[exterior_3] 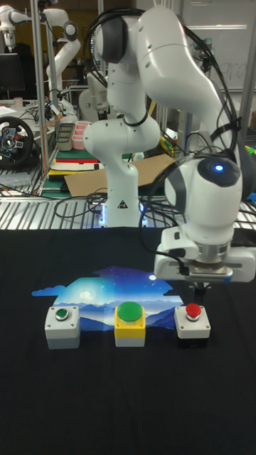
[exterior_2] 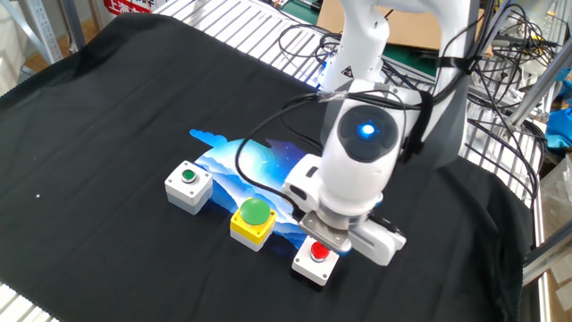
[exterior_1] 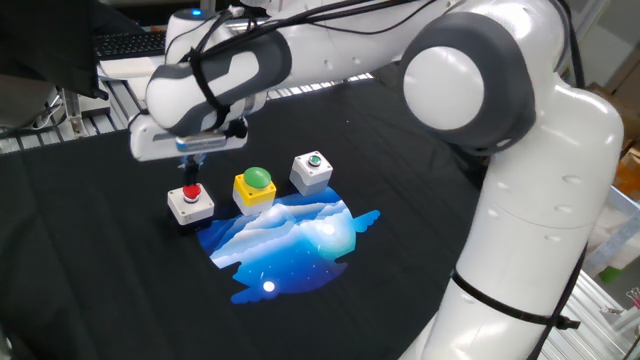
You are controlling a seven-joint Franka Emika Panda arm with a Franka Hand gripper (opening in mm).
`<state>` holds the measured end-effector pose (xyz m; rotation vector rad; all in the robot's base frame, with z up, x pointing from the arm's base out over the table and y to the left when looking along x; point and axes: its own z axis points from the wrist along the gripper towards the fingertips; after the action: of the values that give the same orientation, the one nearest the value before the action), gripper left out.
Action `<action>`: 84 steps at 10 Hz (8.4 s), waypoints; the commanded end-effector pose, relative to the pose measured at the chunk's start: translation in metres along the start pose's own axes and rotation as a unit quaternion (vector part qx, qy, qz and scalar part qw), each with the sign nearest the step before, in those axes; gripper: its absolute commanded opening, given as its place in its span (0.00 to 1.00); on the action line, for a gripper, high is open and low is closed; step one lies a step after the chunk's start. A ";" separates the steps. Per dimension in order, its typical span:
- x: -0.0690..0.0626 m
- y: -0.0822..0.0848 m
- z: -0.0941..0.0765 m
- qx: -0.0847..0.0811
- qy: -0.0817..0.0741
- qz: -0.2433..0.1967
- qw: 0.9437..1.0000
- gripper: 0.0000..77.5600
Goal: Press three buttons from left to right in sequence
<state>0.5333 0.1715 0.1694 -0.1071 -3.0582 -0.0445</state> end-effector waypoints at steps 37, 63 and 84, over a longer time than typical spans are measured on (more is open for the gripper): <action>-0.006 -0.007 0.013 0.010 0.001 -0.050 0.999 0.01; -0.004 -0.004 0.029 0.010 -0.002 -0.046 0.999 0.01; -0.013 -0.083 -0.091 0.023 0.012 -0.066 0.997 0.01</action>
<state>0.5459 0.0959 0.2502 0.0663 -3.0381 0.0172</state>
